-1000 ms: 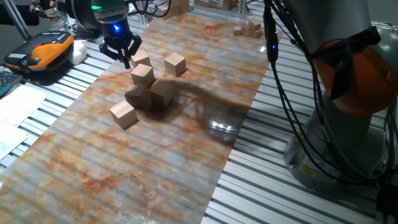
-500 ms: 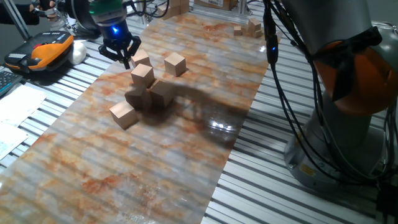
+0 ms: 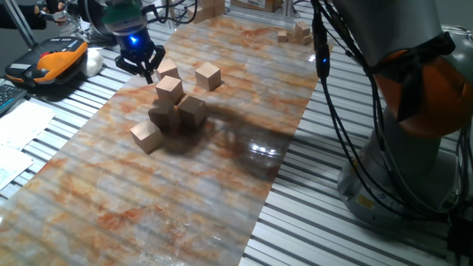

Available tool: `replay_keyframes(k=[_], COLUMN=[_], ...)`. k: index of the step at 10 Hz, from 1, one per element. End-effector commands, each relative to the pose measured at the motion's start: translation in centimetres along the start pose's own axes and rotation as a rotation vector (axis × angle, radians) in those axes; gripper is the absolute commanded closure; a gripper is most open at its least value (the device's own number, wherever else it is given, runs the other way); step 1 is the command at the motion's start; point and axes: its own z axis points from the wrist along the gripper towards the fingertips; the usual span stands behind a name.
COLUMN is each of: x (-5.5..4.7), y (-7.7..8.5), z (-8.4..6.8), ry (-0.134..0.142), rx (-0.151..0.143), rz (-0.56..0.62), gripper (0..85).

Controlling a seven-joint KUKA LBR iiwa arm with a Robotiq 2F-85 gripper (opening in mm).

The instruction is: Stack the blocks into a pyramid shape

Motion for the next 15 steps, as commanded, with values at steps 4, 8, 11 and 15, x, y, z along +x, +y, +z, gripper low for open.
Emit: replay_keyframes(k=[4,8,11,15], x=[-0.2,-1.1,-0.9,-1.0], y=[0.7,1.2,1.5,1.6], z=[0.4,0.7,0.9,0.9], ry=[-0.004,-0.001,-0.001,0.05], rx=[-0.002,-0.01,-0.025,-0.057], rz=[0.006,0.023,0.027,-0.041], gripper=[85.0,85.0,85.0,85.0])
